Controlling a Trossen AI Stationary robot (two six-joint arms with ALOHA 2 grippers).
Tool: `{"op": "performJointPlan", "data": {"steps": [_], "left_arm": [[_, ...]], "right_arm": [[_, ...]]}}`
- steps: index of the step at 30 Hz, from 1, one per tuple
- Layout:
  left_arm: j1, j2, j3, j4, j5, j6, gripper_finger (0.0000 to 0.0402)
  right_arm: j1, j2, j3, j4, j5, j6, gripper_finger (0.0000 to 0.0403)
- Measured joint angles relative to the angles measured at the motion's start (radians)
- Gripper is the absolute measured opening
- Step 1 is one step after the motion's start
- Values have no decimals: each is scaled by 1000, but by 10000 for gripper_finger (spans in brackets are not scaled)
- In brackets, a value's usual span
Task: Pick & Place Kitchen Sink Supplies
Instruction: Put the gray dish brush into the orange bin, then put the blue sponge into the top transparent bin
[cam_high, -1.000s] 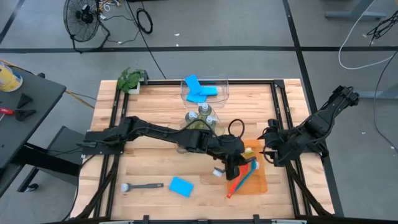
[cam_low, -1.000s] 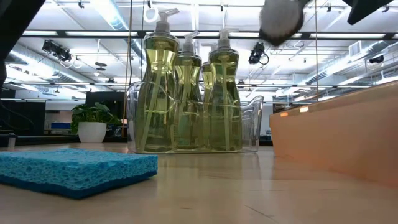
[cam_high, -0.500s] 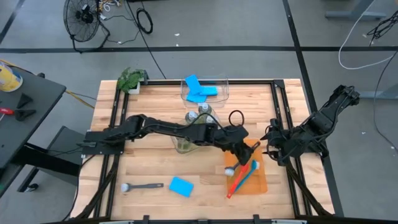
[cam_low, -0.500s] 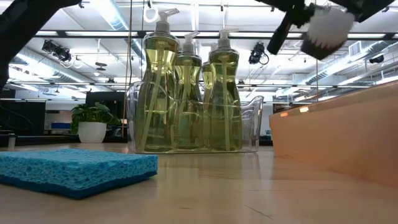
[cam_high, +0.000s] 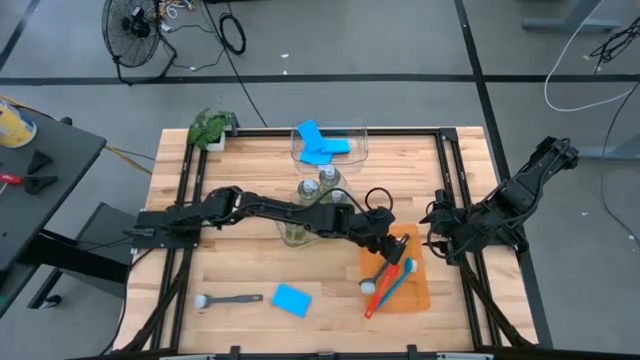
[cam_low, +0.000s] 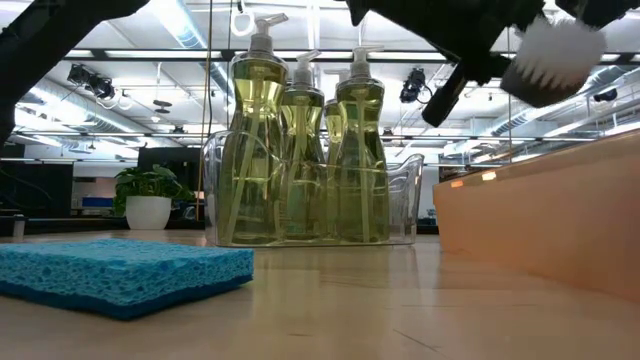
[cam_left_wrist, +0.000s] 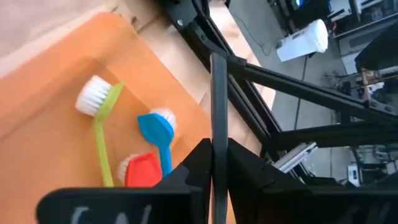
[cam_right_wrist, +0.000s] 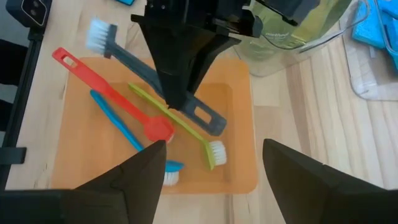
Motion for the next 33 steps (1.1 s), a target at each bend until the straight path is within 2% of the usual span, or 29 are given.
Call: {"op": "performJointPlan", "data": {"steps": [7, 14, 20, 26, 33], "left_arm": [[-1, 1, 0, -12, 38, -14, 91], [-2, 1, 0, -15, 43, -25, 180], [3, 1, 0, -14, 134, 8, 237], [8, -2, 0, -20, 221, 63, 249], [37, -20, 0, -63, 212, 137, 239]], "right_arm": [[0, 0, 0, 0, 0, 0, 267], [0, 0, 0, 1, 0, -3, 267], [0, 0, 0, 1, 0, -3, 267], [0, 0, 0, 2, 0, -3, 267], [0, 0, 0, 3, 0, 0, 267]]}}
